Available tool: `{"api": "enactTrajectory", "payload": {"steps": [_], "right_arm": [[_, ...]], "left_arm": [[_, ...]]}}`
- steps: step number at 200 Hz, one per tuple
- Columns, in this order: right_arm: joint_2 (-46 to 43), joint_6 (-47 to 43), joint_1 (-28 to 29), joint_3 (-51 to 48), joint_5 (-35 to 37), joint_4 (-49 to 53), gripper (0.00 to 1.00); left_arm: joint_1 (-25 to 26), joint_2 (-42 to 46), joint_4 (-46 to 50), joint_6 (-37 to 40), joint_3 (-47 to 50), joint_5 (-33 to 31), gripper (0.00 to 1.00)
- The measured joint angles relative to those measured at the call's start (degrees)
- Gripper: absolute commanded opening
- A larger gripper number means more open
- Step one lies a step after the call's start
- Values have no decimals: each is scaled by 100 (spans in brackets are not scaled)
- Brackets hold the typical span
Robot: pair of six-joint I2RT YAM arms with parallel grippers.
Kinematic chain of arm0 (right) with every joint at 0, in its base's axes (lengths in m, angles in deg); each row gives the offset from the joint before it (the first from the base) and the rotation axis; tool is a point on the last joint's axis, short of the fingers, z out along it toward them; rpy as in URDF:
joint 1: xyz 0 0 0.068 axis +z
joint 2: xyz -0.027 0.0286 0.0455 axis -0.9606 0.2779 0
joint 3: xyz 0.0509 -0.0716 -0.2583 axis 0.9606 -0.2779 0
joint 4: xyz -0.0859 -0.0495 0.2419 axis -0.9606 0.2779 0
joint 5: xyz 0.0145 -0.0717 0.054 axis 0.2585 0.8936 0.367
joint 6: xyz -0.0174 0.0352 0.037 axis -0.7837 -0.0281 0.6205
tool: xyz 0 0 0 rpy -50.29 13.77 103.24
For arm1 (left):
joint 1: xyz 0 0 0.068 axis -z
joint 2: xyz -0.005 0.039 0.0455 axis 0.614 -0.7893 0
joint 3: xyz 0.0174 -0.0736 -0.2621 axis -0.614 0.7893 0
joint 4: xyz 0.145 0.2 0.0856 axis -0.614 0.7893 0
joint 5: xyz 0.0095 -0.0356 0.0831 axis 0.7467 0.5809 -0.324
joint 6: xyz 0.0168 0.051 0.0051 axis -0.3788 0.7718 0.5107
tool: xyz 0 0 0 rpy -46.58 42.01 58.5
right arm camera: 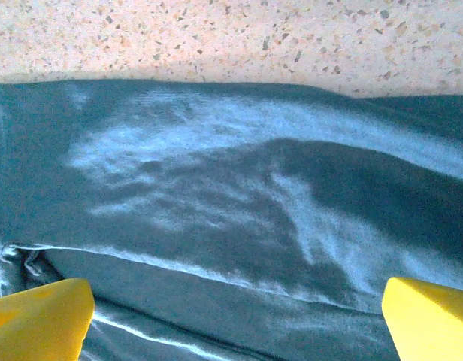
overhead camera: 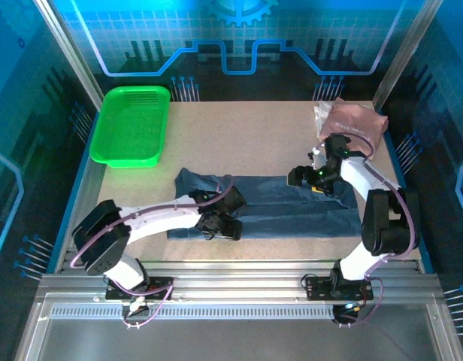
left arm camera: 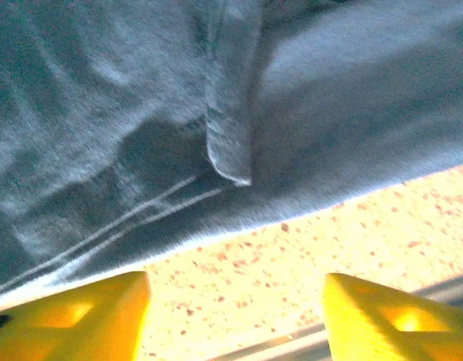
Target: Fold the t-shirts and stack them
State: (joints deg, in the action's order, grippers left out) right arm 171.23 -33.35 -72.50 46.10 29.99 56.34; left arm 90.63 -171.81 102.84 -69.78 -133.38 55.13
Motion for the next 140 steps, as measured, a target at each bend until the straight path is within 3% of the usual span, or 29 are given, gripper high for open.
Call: {"api": "enactTrajectory", "payload": {"steps": [22, 51, 104, 140], "right_arm": [[216, 35, 46, 208, 120, 87, 100], [435, 127, 111, 468, 525, 289, 100], [890, 455, 81, 881, 1528, 573, 97], [1126, 629, 81, 970, 1976, 732, 96]], "left_arm": [[-181, 461, -13, -249, -42, -92, 84], [-984, 599, 2, -428, -389, -166, 83], [-1902, -433, -306, -1049, -426, -181, 58], [-2105, -1047, -387, -1475, -122, -258, 56]]}}
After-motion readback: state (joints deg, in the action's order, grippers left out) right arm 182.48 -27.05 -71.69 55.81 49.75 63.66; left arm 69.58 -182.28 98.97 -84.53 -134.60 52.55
